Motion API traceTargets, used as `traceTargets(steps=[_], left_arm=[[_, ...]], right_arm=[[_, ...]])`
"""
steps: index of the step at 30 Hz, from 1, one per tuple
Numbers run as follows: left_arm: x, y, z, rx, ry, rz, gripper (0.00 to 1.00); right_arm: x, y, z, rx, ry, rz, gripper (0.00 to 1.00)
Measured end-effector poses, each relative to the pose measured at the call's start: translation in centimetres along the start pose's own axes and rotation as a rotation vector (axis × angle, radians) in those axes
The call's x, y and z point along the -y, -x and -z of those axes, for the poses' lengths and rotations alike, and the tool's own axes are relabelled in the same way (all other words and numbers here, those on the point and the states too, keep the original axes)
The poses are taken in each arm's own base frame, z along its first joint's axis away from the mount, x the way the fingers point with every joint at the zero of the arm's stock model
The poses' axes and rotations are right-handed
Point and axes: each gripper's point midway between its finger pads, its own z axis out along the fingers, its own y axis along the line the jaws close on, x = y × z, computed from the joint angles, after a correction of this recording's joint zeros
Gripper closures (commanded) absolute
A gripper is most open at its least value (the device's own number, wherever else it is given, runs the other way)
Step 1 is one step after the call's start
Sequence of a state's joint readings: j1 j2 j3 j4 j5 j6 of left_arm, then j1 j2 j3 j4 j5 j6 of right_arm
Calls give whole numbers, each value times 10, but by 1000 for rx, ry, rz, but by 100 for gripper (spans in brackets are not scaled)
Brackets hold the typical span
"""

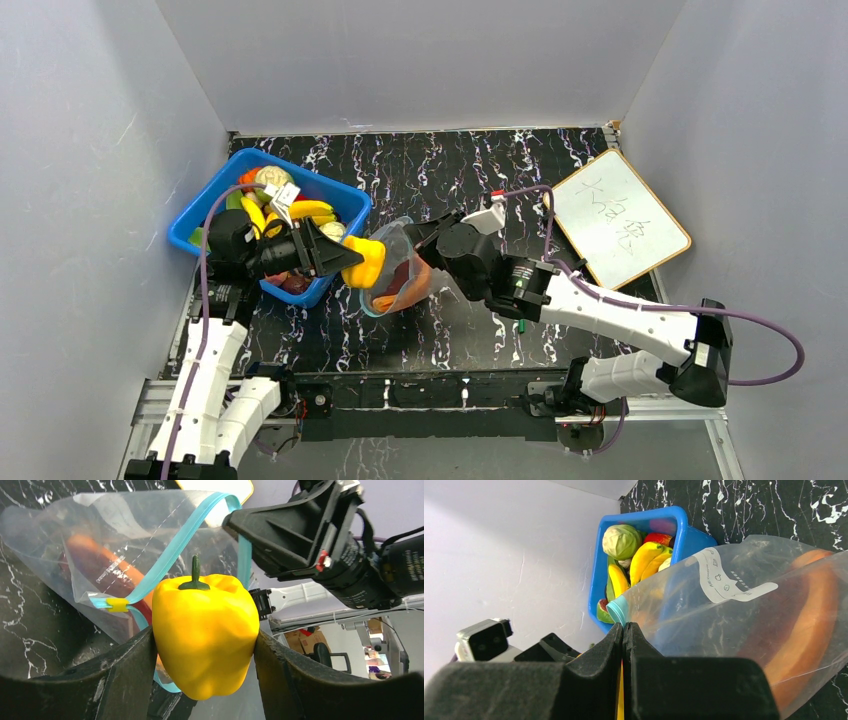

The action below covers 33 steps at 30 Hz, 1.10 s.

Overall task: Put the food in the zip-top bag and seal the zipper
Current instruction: Place the fake vegetable in the zipper food storage bag.

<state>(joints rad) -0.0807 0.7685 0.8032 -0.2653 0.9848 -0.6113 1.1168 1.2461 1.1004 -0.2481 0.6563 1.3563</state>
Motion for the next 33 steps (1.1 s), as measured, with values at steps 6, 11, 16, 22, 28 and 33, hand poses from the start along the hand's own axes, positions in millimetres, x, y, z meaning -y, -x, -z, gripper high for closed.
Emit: traceTargets(steps=[6,11,16,22,28,33], left_arm=[[-24,-17,-5,-58,41,55,46],[-27,-18,-5,-63,46,43,34],[-29,-18,-7,-69,48,46,22],[-33,-22,-7,-88,55,53,16],[-35,-26,-6,-100,71,55,16],[-30,-10,-2,-66,115,9,16]], right_arm=[[-1,-8,-7,-10,-4,-6,100],[-1,-12,-9,-24,-1,-12,100],[0,-17,-13,-36,-2,-16,100],[-2,-21,-13,-51,3,-26,100],[-2,-21,-12,-54,4,-25,100],[-2,-20,-11,-54,11,20,100]])
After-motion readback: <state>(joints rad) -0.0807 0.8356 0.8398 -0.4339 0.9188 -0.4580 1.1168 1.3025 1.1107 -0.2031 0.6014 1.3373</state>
